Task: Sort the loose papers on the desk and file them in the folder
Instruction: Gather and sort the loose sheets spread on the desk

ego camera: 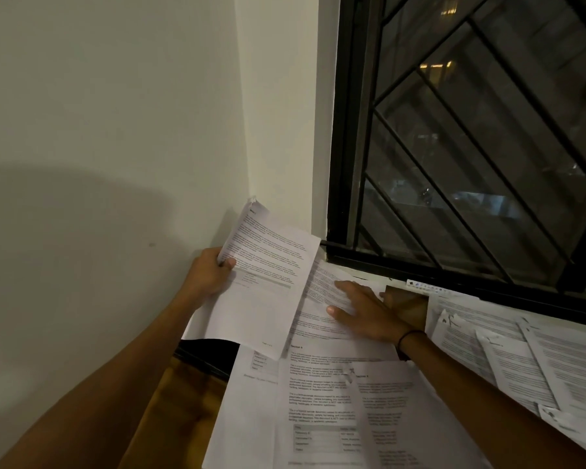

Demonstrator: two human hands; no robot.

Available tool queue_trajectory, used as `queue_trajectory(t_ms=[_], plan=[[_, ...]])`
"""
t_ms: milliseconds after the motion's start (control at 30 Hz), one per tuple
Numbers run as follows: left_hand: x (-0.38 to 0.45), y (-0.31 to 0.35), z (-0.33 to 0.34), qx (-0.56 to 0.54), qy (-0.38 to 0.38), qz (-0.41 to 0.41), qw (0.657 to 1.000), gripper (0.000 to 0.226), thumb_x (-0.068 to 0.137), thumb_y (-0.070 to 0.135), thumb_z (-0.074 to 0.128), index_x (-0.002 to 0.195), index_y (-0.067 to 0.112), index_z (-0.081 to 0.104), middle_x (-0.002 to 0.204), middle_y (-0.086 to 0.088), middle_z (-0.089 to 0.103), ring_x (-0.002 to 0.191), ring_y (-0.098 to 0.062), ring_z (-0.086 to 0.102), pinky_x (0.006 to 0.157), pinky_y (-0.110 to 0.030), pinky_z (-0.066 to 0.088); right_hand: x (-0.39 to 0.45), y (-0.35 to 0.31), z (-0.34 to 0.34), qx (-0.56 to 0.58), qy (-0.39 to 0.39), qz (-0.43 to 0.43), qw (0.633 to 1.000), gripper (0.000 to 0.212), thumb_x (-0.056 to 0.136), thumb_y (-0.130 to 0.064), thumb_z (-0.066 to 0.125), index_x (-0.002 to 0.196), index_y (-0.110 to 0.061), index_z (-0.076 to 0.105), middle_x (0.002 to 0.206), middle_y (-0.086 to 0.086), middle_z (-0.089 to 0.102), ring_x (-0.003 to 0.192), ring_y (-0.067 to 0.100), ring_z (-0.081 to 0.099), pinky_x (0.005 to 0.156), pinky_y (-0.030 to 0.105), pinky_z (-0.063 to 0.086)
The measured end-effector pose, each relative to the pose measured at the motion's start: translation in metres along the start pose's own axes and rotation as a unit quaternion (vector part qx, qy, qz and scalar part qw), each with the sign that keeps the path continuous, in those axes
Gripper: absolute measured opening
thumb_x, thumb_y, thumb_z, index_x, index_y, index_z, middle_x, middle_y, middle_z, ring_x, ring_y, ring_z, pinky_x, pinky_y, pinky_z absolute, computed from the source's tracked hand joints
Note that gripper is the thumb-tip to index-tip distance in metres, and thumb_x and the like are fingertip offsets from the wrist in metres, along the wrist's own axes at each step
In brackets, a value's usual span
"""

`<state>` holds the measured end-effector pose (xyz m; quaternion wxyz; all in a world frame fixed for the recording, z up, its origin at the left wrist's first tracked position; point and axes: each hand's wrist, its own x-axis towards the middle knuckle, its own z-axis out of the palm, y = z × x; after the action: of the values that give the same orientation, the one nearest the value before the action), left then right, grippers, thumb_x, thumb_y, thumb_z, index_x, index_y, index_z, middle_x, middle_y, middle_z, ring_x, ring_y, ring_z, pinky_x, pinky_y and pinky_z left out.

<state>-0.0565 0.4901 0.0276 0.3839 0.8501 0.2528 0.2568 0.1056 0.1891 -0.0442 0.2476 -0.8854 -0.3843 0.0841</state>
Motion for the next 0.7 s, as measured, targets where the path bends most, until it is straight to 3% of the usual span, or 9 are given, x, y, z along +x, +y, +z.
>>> queue_trajectory(t_ms=[100, 200, 267, 400, 500, 567, 700], plan=[[-0.002, 0.002, 0.000, 0.001, 0.004, 0.005, 1.000, 0.024, 0.102, 0.015, 0.056, 0.119, 0.012, 0.073, 0.104, -0.003, 0.072, 0.096, -0.023, 0.065, 0.082, -0.029, 0.047, -0.008, -0.001, -0.004, 0.026, -0.022, -0.015, 0.999, 0.110, 0.068, -0.102, 0.035, 0.158, -0.039, 0.024, 0.164, -0.011, 0.029, 0.151, 0.015, 0.025, 0.125, 0.055, 0.017], [-0.006, 0.001, -0.001, 0.001, 0.012, 0.004, 1.000, 0.025, 0.102, 0.014, 0.057, 0.120, 0.010, 0.073, 0.104, -0.003, 0.070, 0.096, -0.023, 0.064, 0.082, -0.029, 0.045, -0.020, -0.005, -0.009, 0.066, -0.075, -0.041, 0.994, 0.090, 0.082, -0.075, 0.065, 0.156, -0.036, 0.032, 0.156, -0.017, 0.035, 0.147, 0.011, 0.031, 0.123, 0.047, 0.029], [-0.008, -0.001, 0.000, 0.003, 0.007, 0.004, 1.000, 0.025, 0.102, 0.016, 0.058, 0.122, 0.010, 0.072, 0.107, -0.005, 0.071, 0.096, -0.024, 0.064, 0.083, -0.030, 0.046, -0.027, -0.006, -0.013, 0.067, -0.106, -0.050, 0.991, 0.087, 0.080, -0.070, 0.073, 0.153, -0.039, 0.037, 0.153, -0.019, 0.039, 0.144, 0.008, 0.036, 0.123, 0.046, 0.031], [-0.013, -0.004, 0.000, 0.008, -0.012, 0.023, 1.000, 0.024, 0.101, 0.020, 0.062, 0.121, 0.012, 0.073, 0.111, -0.009, 0.074, 0.102, -0.030, 0.068, 0.090, -0.038, 0.054, -0.035, -0.001, -0.024, 0.071, -0.154, -0.044, 0.985, 0.105, 0.065, -0.076, 0.080, 0.154, -0.046, 0.032, 0.157, -0.020, 0.034, 0.146, 0.008, 0.032, 0.124, 0.044, 0.030], [-0.015, 0.002, -0.002, 0.032, -0.028, 0.037, 0.998, 0.026, 0.101, 0.017, 0.060, 0.123, 0.011, 0.072, 0.112, -0.007, 0.073, 0.099, -0.029, 0.067, 0.087, -0.037, 0.055, -0.040, -0.003, -0.032, -0.057, -0.190, -0.043, 0.979, 0.129, 0.057, -0.081, 0.081, 0.161, -0.046, 0.012, 0.167, -0.016, 0.013, 0.154, 0.014, 0.014, 0.127, 0.046, 0.020], [-0.014, 0.004, -0.004, 0.047, -0.024, 0.042, 0.998, 0.025, 0.101, 0.017, 0.060, 0.121, 0.010, 0.073, 0.109, -0.008, 0.073, 0.097, -0.028, 0.067, 0.081, -0.032, 0.050, -0.042, -0.005, -0.030, -0.101, -0.197, -0.033, 0.975, 0.132, 0.060, -0.073, 0.085, 0.162, -0.042, 0.007, 0.168, -0.012, 0.008, 0.154, 0.017, 0.009, 0.127, 0.050, 0.014], [-0.015, 0.008, -0.008, 0.043, 0.000, 0.033, 0.999, 0.023, 0.100, 0.013, 0.060, 0.118, 0.008, 0.074, 0.100, -0.007, 0.070, 0.091, -0.027, 0.064, 0.078, -0.030, 0.044, -0.042, 0.001, -0.023, -0.076, -0.182, -0.029, 0.980, 0.130, 0.063, -0.069, 0.087, 0.162, -0.041, 0.008, 0.168, -0.012, 0.008, 0.155, 0.018, 0.009, 0.128, 0.048, 0.014]])
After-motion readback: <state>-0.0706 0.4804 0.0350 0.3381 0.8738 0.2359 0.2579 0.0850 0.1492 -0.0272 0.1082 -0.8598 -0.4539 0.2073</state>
